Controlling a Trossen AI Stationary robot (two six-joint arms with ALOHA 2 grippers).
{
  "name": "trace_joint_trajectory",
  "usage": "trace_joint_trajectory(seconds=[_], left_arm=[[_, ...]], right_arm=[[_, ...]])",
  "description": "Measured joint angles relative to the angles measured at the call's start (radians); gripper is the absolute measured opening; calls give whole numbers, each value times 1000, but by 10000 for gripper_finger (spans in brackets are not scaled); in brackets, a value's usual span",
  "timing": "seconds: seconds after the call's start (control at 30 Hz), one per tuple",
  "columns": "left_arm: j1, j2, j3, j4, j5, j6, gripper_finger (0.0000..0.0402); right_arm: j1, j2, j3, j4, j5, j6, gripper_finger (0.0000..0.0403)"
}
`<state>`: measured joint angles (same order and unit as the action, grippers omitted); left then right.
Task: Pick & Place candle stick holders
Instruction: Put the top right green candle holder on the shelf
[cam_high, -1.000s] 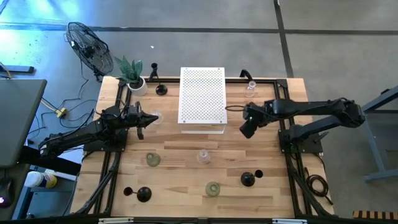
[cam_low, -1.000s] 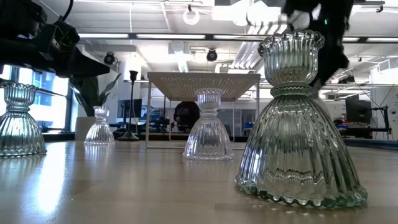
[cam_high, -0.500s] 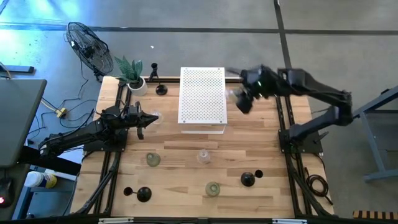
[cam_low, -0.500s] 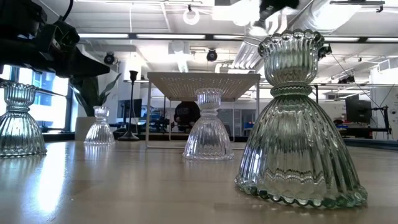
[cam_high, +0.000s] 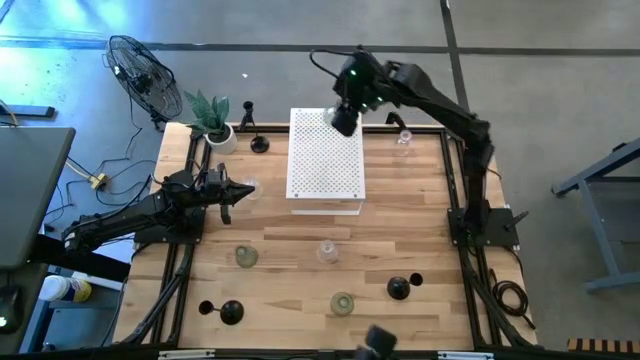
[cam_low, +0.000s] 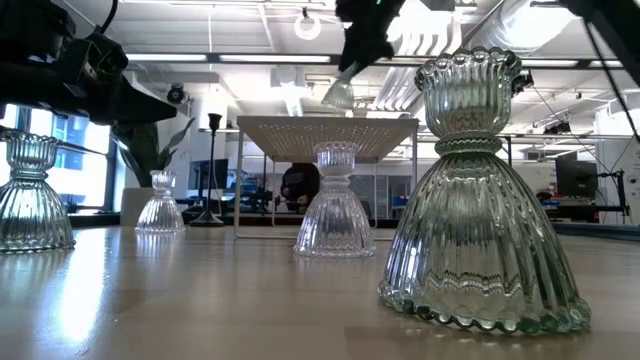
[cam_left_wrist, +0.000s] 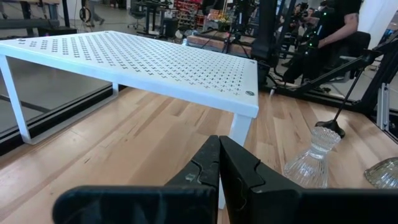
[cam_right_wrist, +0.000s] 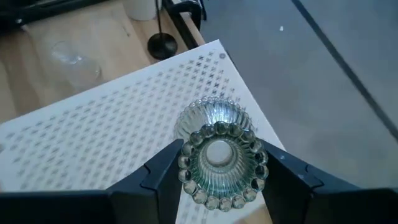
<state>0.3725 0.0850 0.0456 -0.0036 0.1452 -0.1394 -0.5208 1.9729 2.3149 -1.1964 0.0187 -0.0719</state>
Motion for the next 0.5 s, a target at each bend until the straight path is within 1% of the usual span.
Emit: trace_joint_trajectory(seconds=[0.1, 0.2, 0.3, 0.5], left_arm=[[0, 0, 0, 0, 0, 0, 1], [0, 0, 0, 0, 0, 0, 1], [0, 0, 0, 0, 0, 0, 1], [0, 0, 0, 0, 0, 0, 1]], right_arm=[[-39, 71, 42, -8, -48, -8, 173], [-72, 98, 1, 24, -88, -19, 169], [-90, 115, -17, 28, -90, -24, 168], [-95, 113, -27, 96, -100, -52, 173]])
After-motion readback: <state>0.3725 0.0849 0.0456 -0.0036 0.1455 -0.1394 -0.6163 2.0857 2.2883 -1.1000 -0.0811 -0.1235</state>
